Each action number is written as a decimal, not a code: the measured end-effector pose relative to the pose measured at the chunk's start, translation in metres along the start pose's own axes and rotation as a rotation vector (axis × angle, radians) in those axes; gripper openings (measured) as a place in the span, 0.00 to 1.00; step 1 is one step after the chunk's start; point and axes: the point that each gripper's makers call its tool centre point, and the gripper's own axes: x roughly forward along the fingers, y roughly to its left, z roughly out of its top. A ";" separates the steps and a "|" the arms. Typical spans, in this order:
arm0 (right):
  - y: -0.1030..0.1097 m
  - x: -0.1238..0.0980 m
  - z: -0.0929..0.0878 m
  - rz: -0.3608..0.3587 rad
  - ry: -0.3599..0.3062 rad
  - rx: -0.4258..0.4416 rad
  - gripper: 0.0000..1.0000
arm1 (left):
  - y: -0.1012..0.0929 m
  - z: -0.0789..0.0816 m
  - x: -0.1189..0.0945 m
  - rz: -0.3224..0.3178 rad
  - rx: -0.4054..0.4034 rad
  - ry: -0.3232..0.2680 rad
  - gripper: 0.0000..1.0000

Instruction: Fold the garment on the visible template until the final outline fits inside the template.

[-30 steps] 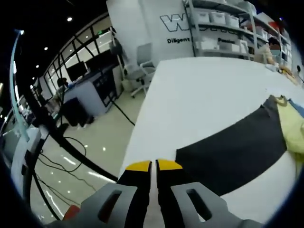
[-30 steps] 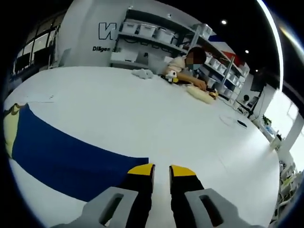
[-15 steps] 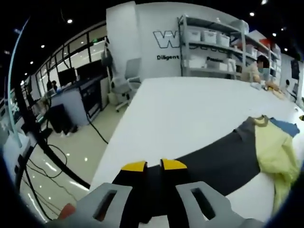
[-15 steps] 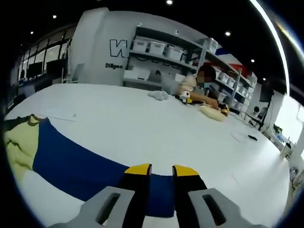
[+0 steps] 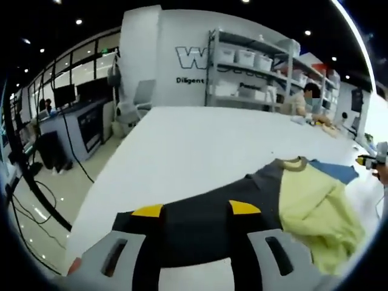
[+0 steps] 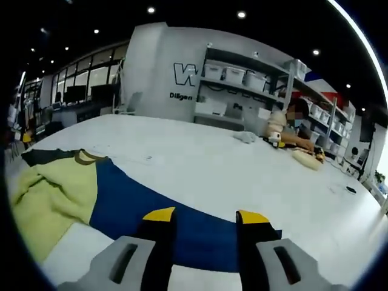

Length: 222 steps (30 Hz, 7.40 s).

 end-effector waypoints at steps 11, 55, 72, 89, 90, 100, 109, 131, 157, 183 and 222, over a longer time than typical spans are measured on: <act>0.039 -0.021 0.012 0.071 -0.027 -0.014 0.39 | -0.033 -0.008 -0.025 -0.057 -0.039 -0.024 0.45; 0.227 -0.184 0.000 0.436 -0.103 -0.145 0.39 | -0.173 -0.072 -0.163 -0.378 0.083 -0.022 0.44; 0.258 -0.197 -0.066 0.607 0.121 -0.299 0.32 | -0.205 -0.131 -0.166 -0.476 0.427 0.145 0.31; 0.256 -0.180 -0.120 0.630 0.401 -0.014 0.26 | -0.192 -0.149 -0.141 -0.448 0.407 0.198 0.26; 0.256 -0.179 -0.121 0.627 0.417 0.009 0.25 | -0.192 -0.150 -0.141 -0.449 0.408 0.199 0.26; 0.263 -0.166 -0.112 0.632 0.437 0.132 0.19 | -0.195 -0.155 -0.131 -0.451 0.421 0.213 0.25; 0.268 -0.161 -0.110 0.616 0.446 0.147 0.16 | -0.190 -0.168 -0.117 -0.431 0.486 0.252 0.22; 0.264 -0.156 -0.105 0.599 0.435 0.240 0.17 | -0.190 -0.167 -0.118 -0.444 0.449 0.259 0.00; 0.218 -0.167 -0.088 0.522 0.391 0.297 0.00 | -0.154 -0.131 -0.137 -0.434 -0.159 0.257 0.00; 0.199 -0.198 -0.144 0.514 0.607 0.177 0.00 | -0.110 -0.190 -0.169 -0.315 -0.089 0.525 0.00; 0.218 -0.282 -0.176 0.641 0.735 0.025 0.00 | -0.111 -0.235 -0.247 -0.370 0.047 0.624 0.00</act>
